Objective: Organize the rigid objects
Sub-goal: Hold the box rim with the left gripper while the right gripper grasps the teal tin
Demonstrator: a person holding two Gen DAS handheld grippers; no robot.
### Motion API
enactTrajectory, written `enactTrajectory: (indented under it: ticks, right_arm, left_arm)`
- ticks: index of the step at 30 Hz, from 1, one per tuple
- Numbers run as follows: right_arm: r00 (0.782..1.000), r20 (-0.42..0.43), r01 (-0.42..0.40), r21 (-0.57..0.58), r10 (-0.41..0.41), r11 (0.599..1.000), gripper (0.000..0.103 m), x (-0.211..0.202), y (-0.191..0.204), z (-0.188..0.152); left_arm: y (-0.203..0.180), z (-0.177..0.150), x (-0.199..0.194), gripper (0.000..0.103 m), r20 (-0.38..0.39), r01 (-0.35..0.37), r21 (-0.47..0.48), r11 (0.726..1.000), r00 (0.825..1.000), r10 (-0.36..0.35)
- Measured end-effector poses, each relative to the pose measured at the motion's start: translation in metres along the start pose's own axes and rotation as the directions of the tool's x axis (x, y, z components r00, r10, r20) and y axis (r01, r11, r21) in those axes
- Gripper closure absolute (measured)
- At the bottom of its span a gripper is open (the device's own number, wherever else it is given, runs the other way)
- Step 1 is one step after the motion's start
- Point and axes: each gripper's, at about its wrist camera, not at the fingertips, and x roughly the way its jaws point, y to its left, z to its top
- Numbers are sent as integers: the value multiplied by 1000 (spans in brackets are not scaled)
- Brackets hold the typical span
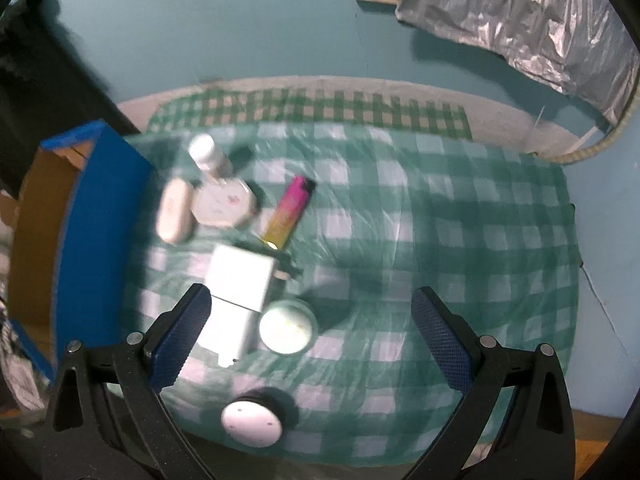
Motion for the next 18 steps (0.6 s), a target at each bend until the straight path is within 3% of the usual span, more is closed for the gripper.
enactTrajectory:
  ticks: [10,15,18]
  right_arm:
    - [994,-108,12,-2,-12,1000,16,61,0,-24]
    - [991,-132,11,-1,-11,1000,26,75,2,-29]
    - [991,-128,23,-5,-23,1000,33,78,3,-29]
  left_arm:
    - [4,-18,68,4,-132,56,-6,998,990,-56]
    - [4,-26,82,15,-155,63,12,998,986,-60]
    - [3,-29,90,27,-173,70,20,997,983,-66]
